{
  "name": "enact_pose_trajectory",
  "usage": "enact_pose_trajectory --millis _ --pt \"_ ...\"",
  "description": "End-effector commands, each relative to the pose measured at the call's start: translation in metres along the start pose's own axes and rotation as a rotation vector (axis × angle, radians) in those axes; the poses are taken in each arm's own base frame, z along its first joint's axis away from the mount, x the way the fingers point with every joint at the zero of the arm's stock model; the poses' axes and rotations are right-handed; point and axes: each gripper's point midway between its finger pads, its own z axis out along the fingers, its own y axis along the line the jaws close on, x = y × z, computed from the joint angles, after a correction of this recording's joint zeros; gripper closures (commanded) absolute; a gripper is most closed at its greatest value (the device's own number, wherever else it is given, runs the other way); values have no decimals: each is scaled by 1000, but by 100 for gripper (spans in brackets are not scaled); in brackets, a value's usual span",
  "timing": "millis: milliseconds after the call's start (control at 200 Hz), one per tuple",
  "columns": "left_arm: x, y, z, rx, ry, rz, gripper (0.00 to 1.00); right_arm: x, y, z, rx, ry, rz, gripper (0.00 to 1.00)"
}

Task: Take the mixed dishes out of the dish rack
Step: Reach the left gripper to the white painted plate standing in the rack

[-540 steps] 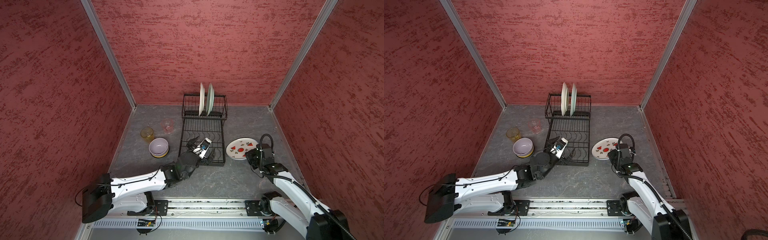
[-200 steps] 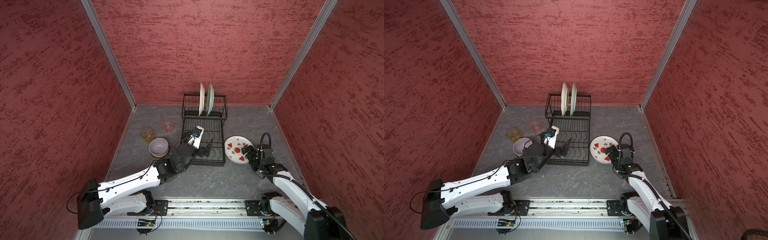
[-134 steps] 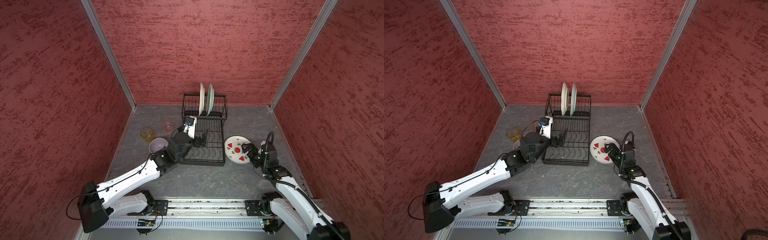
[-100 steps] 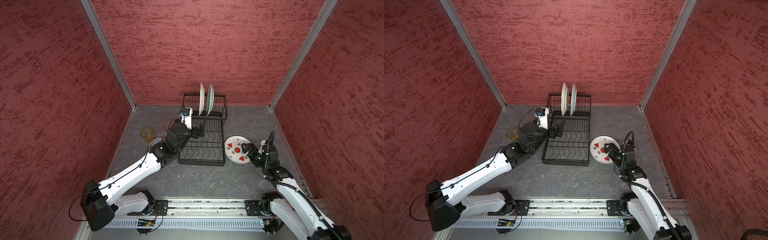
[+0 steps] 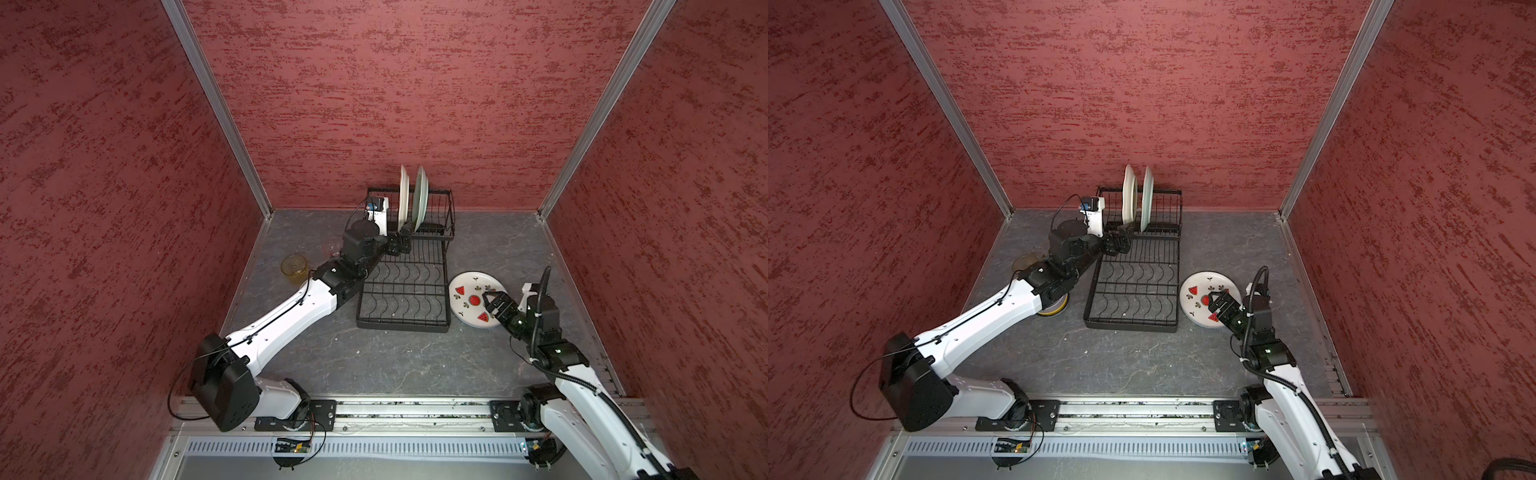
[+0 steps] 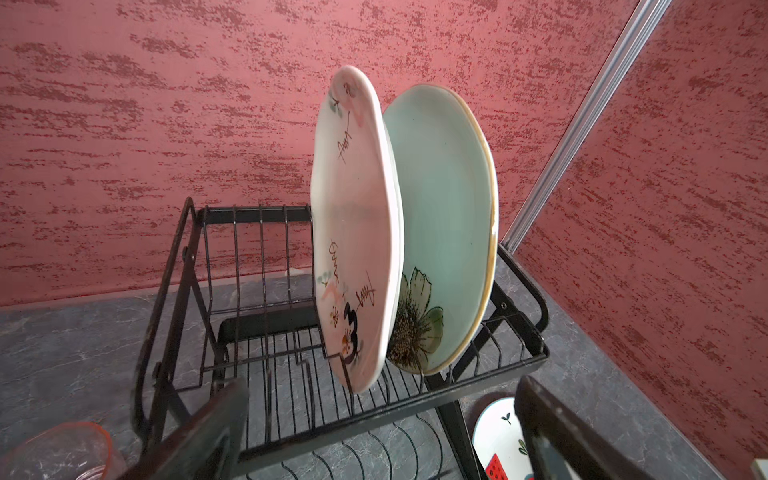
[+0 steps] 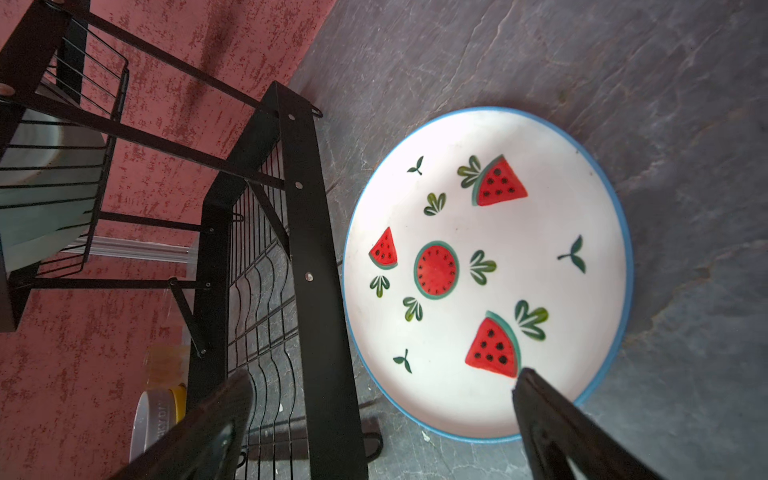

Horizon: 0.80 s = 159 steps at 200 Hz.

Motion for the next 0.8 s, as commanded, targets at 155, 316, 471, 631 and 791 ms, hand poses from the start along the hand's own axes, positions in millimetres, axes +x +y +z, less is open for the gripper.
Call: enact_pose_trajectory --millis 155,316,471,631,791 --pt "-17 3 23 0 -54 31 0 2 -9 -1 23 -5 -7 1" --pt "-18 5 33 1 -63 44 8 4 -13 0 41 1 -3 1" --pt "-18 8 43 -11 -68 61 22 5 -15 1 50 5 1 1" --pt "-15 12 55 -17 -63 72 35 6 -17 2 60 7 5 1" --pt "-15 16 64 -27 -67 78 42 5 -18 2 63 6 6 1"
